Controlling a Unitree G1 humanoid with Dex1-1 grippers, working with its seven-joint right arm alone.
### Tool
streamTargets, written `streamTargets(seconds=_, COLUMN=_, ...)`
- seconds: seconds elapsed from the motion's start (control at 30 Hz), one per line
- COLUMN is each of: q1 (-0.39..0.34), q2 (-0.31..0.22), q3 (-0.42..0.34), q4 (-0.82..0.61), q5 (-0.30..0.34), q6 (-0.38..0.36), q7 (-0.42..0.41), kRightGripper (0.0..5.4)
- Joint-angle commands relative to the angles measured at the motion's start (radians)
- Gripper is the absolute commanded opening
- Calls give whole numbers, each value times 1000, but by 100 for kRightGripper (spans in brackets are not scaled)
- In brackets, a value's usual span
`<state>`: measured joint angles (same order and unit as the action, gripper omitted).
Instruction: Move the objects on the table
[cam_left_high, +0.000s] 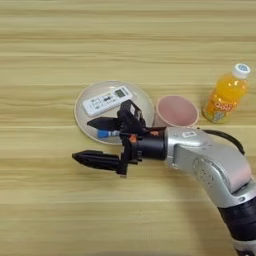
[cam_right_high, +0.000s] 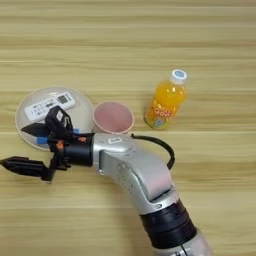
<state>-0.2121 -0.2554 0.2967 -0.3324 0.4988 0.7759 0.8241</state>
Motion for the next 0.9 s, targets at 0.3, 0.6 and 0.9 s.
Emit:
streamTargets(seconds=0.3, q1=9, q2=42, q3=-66, q4=92, q5=38, q6=-23, q7=-34, kRightGripper=539)
streamTargets(seconds=0.6, q1=28, q2=31, q3=-201, q4=131, q5=73, q6=-73, q7=-21, kRightGripper=539)
streamTargets(seconds=0.9, q1=31, q2=29, q3=-284, q4=197, q5=77, q6=-171, q7=-12, kRightGripper=539)
